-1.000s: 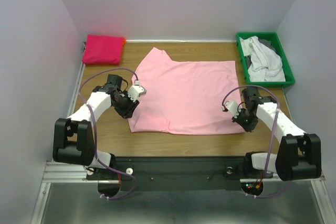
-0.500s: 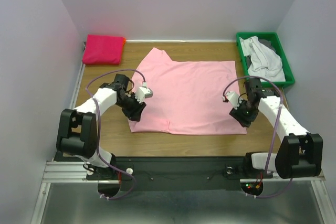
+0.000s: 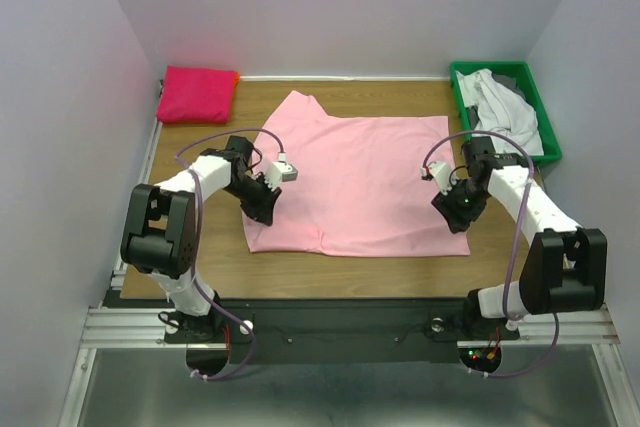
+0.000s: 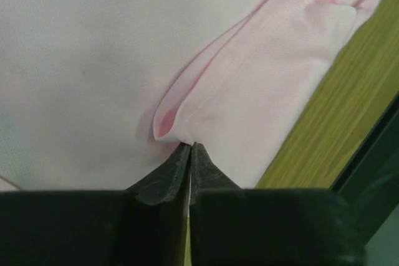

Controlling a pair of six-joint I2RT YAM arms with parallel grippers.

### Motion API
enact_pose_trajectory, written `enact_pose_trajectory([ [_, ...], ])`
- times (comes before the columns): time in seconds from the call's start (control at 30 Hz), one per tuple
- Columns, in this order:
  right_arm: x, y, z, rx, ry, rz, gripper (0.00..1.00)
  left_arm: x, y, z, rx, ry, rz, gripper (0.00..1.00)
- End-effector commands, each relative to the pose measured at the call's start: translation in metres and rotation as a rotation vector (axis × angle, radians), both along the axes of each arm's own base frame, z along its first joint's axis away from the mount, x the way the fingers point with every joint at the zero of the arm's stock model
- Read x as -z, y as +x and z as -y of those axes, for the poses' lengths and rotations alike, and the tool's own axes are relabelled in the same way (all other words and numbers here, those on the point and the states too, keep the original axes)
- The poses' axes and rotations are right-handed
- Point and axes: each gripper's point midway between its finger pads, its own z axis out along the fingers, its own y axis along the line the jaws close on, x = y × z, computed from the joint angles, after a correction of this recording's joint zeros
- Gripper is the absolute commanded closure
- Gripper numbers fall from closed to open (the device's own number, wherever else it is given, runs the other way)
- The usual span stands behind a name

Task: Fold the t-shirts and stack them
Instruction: Flatten the tshirt out

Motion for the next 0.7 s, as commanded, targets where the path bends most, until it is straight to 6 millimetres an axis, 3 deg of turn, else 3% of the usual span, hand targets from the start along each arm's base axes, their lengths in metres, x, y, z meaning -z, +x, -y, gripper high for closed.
enact_pose_trajectory([
  [0.0, -0.005, 0.014, 0.003, 0.044, 0.006, 0.026, 0.47, -0.050, -0.020, 0.010, 0.182, -0.100, 0.113, 0.90],
  [0.13, -0.005, 0.026, 0.002, 0.057, 0.013, 0.027, 0.47, -0.076, -0.055, 0.005, 0.384, -0.085, 0.254, 0.96],
  [0.2, -0.001, 0.030, 0.001, 0.062, 0.017, 0.010, 0.47, -0.079, -0.082, -0.001, 0.472, -0.057, 0.291, 0.99],
  [0.3, -0.005, 0.042, 0.001, 0.069, 0.020, 0.022, 0.47, -0.063, -0.116, -0.012, 0.689, 0.024, 0.313, 0.92],
  [0.33, -0.005, 0.044, 0.000, 0.070, 0.023, 0.022, 0.47, -0.064, -0.128, -0.019, 0.747, 0.048, 0.326, 0.83],
  [0.37, -0.004, 0.049, 0.000, 0.071, 0.025, 0.020, 0.47, -0.060, -0.137, -0.022, 0.833, 0.045, 0.347, 0.65],
  [0.4, -0.004, 0.051, -0.001, 0.073, 0.025, 0.018, 0.47, -0.069, -0.136, -0.019, 0.841, 0.029, 0.413, 0.51],
  [0.43, -0.003, 0.055, -0.001, 0.074, 0.026, 0.016, 0.47, -0.074, -0.137, -0.016, 0.860, 0.006, 0.453, 0.29],
  [0.47, -0.003, 0.057, -0.001, 0.079, 0.027, 0.013, 0.47, -0.077, -0.136, -0.015, 0.885, 0.008, 0.492, 0.19],
  [0.53, -0.001, 0.060, -0.002, 0.087, 0.032, 0.008, 0.47, -0.083, -0.124, -0.013, 0.888, 0.045, 0.583, 0.17],
  [0.57, 0.001, 0.063, -0.003, 0.091, 0.034, 0.004, 0.47, -0.086, -0.118, -0.013, 0.843, 0.060, 0.589, 0.21],
  [0.63, 0.002, 0.067, -0.004, 0.102, 0.043, 0.002, 0.47, -0.088, -0.102, -0.006, 0.770, 0.072, 0.588, 0.33],
  [0.67, 0.003, 0.069, -0.005, 0.119, 0.046, 0.003, 0.47, -0.095, -0.093, -0.001, 0.735, 0.065, 0.592, 0.44],
])
